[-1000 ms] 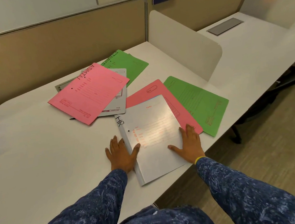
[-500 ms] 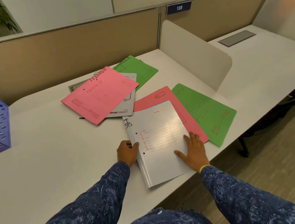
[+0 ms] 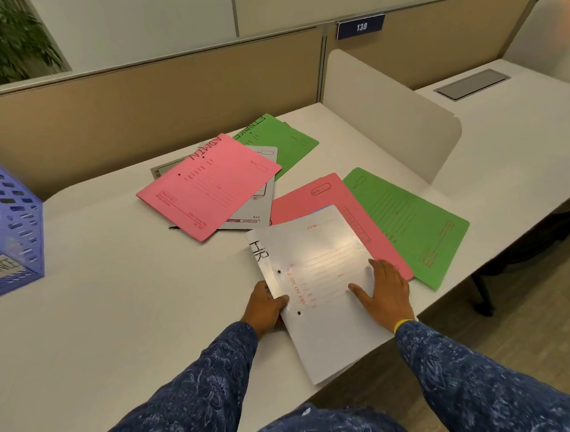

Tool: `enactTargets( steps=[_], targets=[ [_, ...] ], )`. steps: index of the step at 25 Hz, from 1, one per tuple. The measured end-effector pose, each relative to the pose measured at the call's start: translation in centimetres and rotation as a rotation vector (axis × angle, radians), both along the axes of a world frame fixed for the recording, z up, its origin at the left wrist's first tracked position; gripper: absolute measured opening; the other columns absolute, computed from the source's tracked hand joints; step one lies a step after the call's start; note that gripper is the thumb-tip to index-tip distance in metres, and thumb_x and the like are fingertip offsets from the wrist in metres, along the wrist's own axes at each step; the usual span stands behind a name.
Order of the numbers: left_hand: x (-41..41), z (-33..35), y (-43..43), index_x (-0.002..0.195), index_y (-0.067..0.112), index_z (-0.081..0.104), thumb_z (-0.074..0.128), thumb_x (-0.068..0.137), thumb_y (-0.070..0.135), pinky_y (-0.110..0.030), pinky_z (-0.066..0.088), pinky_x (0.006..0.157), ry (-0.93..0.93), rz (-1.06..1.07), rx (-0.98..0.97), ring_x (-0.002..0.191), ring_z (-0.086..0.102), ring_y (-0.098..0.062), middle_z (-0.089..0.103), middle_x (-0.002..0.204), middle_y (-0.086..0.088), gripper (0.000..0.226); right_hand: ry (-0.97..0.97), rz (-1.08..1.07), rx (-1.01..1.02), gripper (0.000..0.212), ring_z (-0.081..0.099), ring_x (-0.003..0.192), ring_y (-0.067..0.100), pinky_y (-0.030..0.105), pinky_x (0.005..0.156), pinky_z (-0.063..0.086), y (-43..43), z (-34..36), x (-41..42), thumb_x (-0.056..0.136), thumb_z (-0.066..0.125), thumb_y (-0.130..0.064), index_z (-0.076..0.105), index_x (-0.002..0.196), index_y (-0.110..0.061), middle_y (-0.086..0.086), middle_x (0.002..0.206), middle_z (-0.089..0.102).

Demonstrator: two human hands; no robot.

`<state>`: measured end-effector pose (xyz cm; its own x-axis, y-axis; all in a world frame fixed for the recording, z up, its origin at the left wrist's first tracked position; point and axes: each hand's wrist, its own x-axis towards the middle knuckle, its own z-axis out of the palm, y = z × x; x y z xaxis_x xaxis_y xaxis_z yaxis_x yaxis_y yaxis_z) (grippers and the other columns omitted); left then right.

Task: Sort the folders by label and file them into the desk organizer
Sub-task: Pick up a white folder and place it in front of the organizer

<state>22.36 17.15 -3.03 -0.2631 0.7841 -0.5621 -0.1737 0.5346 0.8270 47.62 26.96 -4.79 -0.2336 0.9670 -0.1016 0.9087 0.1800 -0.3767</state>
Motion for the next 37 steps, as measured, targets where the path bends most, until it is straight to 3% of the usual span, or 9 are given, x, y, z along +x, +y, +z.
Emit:
enactTargets(
  steps=[4, 6, 9, 11, 13, 16, 20, 31, 37],
  targets=[
    [-0.4, 0.6, -0.3, 0.124, 0.02, 0.038, 0.055, 0.094, 0.002, -0.037, 0.058, 0.083, 0.09, 0.019, 0.095, 0.106, 0.062, -0.024, 0.057, 0.125, -0.006, 0.039, 0.083, -0.023, 0.009, 0.082, 0.031, 0.142, 0.029, 0.049, 0.118, 0.021, 0.6, 0.5, -0.1, 0.088, 0.059, -0.058, 0.029, 0.15, -0.013, 0.011, 0.153, 0.036],
    [-1.0, 1.5, -0.4, 0.126, 0.022, 0.038, 0.053, 0.095, 0.001, -0.042, 0.055, 0.092, 0.109, 0.021, 0.136, 0.111, 0.061, -0.026, 0.057, 0.127, -0.007, 0.04, 0.227, -0.061, -0.04, 0.084, 0.041, 0.136, 0.031, 0.052, 0.115, 0.028, 1.7, 1.6, -0.5, 0.086, 0.064, -0.057, 0.03, 0.148, -0.012, 0.011, 0.147, 0.043],
    [-2.4, 3.9, -0.4, 0.124, 0.026, 0.039, 0.051, 0.096, 0.003, -0.035, 0.059, 0.082, 0.155, 0.003, 0.235, 0.105, 0.066, -0.022, 0.061, 0.123, -0.007, 0.038, 0.583, -0.104, -0.164, 0.073, 0.06, 0.118, 0.026, 0.049, 0.101, 0.049, 3.2, 4.1, -1.7, 0.084, 0.069, -0.051, 0.044, 0.139, -0.011, 0.009, 0.135, 0.058],
    [-3.9, 5.7, -0.8, 0.121, 0.03, 0.041, 0.052, 0.097, 0.005, -0.032, 0.06, 0.078, 0.2, -0.009, 0.303, 0.1, 0.068, -0.018, 0.064, 0.118, -0.004, 0.037, 0.787, -0.081, -0.242, 0.046, 0.07, 0.098, 0.016, 0.034, 0.083, 0.059, 3.6, 5.8, -3.1, 0.084, 0.071, -0.042, 0.063, 0.119, -0.012, 0.011, 0.122, 0.068],
    [-5.8, 7.2, -1.8, 0.119, 0.037, 0.041, 0.052, 0.098, 0.007, -0.034, 0.061, 0.078, 0.229, -0.005, 0.351, 0.098, 0.069, -0.015, 0.067, 0.113, 0.003, 0.038, 0.938, -0.061, -0.283, 0.015, 0.073, 0.082, 0.008, 0.02, 0.067, 0.057, 3.3, 6.7, -4.8, 0.088, 0.07, -0.026, 0.069, 0.101, -0.018, 0.012, 0.112, 0.072],
    [-8.6, 8.4, -4.6, 0.126, 0.034, 0.039, 0.052, 0.098, 0.009, -0.027, 0.06, 0.074, 0.268, 0.034, 0.388, 0.098, 0.069, -0.012, 0.066, 0.113, 0.007, 0.04, 1.056, -0.031, -0.295, 0.008, 0.073, 0.086, 0.013, 0.023, 0.068, 0.058, 1.6, 7.5, -8.0, 0.092, 0.066, -0.017, 0.07, 0.099, -0.019, 0.004, 0.105, 0.075],
    [-11.8, 9.0, -9.0, 0.129, 0.028, 0.04, 0.052, 0.098, 0.008, -0.023, 0.059, 0.071, 0.296, 0.154, 0.408, 0.096, 0.069, -0.01, 0.066, 0.113, 0.004, 0.039, 1.122, 0.01, -0.347, 0.017, 0.072, 0.094, 0.02, 0.034, 0.076, 0.061, -1.5, 7.7, -13.0, 0.093, 0.065, -0.017, 0.067, 0.11, -0.014, 0.004, 0.107, 0.074],
    [-20.9, 9.6, -23.0, 0.127, 0.039, 0.043, 0.056, 0.097, 0.016, -0.032, 0.061, 0.068, 0.369, 0.485, 0.385, 0.09, 0.073, -0.016, 0.07, 0.106, 0.002, 0.04, 1.054, 0.208, -0.507, 0.024, 0.069, 0.098, 0.017, 0.031, 0.076, 0.06, -12.1, 7.3, -26.2, 0.096, 0.06, -0.023, 0.058, 0.119, -0.015, 0.002, 0.115, 0.069],
    [-25.5, 7.2, -31.4, 0.135, 0.03, 0.044, 0.056, 0.098, 0.014, -0.032, 0.062, 0.065, 0.403, 0.714, 0.288, 0.085, 0.073, -0.016, 0.07, 0.108, 0.001, 0.042, 1.004, 0.32, -0.743, 0.04, 0.07, 0.102, 0.02, 0.038, 0.08, 0.06, -20.0, 6.0, -31.6, 0.088, 0.066, -0.033, 0.057, 0.124, -0.019, -0.002, 0.117, 0.07]
  ],
)
